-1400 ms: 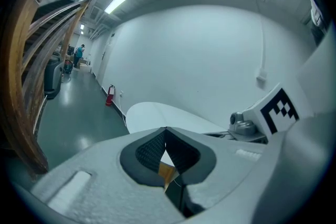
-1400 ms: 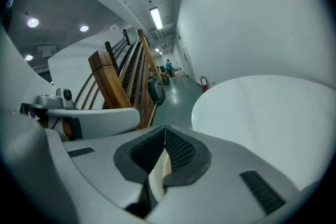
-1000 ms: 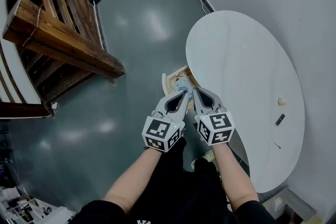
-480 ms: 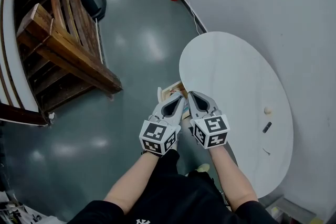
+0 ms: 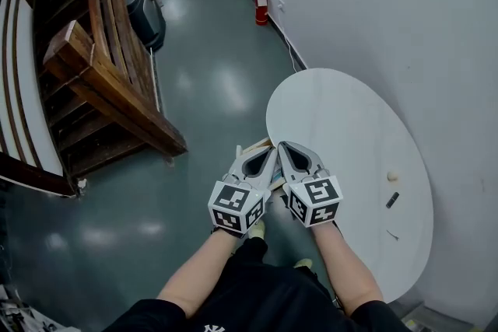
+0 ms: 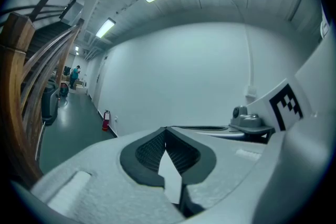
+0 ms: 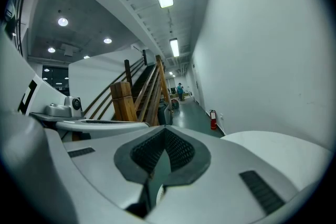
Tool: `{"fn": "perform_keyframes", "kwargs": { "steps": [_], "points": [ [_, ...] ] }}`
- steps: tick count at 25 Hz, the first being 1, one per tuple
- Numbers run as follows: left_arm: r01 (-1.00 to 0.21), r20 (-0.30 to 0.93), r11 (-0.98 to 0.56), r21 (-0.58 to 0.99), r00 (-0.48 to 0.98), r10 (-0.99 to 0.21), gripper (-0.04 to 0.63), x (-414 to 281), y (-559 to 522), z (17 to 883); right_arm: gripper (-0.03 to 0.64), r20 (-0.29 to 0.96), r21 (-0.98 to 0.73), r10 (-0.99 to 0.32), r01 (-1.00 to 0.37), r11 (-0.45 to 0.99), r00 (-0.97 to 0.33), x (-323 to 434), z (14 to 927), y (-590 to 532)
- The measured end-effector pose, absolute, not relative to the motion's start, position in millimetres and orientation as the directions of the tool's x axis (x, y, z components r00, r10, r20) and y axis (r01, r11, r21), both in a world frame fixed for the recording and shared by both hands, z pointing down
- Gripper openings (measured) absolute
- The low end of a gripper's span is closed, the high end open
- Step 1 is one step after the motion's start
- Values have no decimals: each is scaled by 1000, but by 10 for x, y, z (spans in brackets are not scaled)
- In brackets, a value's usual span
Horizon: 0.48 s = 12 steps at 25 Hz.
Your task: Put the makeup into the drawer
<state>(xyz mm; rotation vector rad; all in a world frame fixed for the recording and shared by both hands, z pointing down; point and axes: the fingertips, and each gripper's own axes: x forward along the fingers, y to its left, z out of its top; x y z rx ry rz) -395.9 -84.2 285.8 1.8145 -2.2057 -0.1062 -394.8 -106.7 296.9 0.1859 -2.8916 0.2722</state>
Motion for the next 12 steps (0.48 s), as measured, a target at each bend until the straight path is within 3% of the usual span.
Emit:
{"fn": "perform_keyframes", "kwargs": {
  "steps": [12],
  "points": [
    [-951,146,215,220,-186,-972,10,-3915,-797,2654,14,207,-150,-124,-157,976,-970,-3821,2761,-1097]
  ]
}}
